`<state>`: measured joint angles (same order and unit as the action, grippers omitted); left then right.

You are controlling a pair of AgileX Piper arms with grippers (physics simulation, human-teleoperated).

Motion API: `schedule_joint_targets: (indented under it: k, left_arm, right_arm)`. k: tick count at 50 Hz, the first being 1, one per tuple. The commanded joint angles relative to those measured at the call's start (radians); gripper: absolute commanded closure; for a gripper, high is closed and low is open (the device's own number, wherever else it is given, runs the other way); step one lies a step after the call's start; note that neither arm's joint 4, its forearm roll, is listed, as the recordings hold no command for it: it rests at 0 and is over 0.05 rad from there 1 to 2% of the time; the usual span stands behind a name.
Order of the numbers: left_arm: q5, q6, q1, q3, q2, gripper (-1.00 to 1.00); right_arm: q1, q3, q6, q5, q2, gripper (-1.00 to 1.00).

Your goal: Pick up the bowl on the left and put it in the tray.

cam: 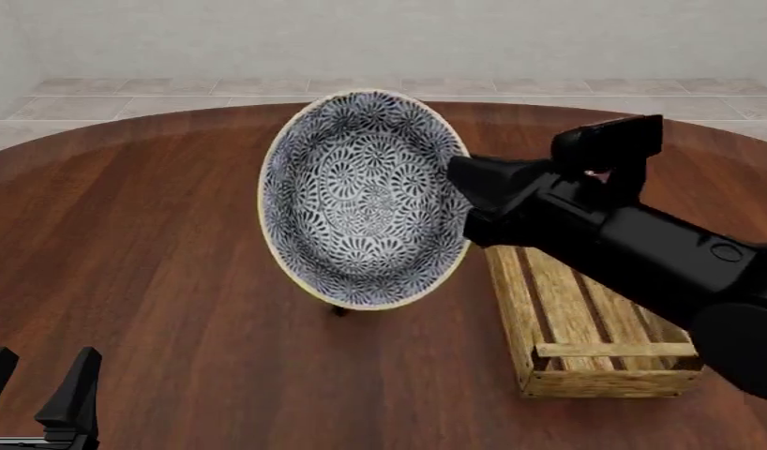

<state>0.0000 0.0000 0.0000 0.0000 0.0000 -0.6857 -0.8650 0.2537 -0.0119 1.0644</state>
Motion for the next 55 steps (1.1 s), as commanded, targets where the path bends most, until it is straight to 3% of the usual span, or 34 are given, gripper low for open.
schedule_joint_targets:
  k: [1,11,17,21,22,24,27,32,43,55]
  left_arm:
    - [0.0,0.0,0.0,0.0,0.0,-1.0]
    - [0.0,0.0,0.0,0.0,0.0,-1.0]
    - [0.0,0.0,0.0,0.0,0.0,-1.0]
    - [0.0,0.0,0.0,0.0,0.0,-1.0]
    - [0.0,0.0,0.0,0.0,0.0,-1.0]
    - [0.0,0.0,0.0,0.0,0.0,-1.0]
    - [0.0,0.0,0.0,0.0,0.0,-1.0]
    - [0.0,0.0,0.0,0.0,0.0,-1.0]
    - [0.0,0.0,0.0,0.0,0.0,-1.0]
    - [0.0,0.0,0.0,0.0,0.0,-1.0]
  right_arm:
    - [0.037,-0.014,0.074,0.029,-0.058,1.0]
    - [0.023,0.001,0.12,0.027,-0.081,1.0]
    - [0.032,0.004,0.121,0.029,-0.091,1.0]
    - [0.043,0.009,0.117,0.026,-0.099,1.0]
    - [0.069,0.007,0.069,0.024,-0.109,1.0]
    - [0.073,0.011,0.1,0.025,-0.11,1.0]
    - [0.098,0.01,0.069,0.03,-0.135,1.0]
    - [0.121,0.007,0.077,0.043,-0.154,1.0]
    - [0.197,0.023,0.038,0.053,-0.213,1.0]
    - [0.236,0.038,0.051,0.066,-0.248,1.0]
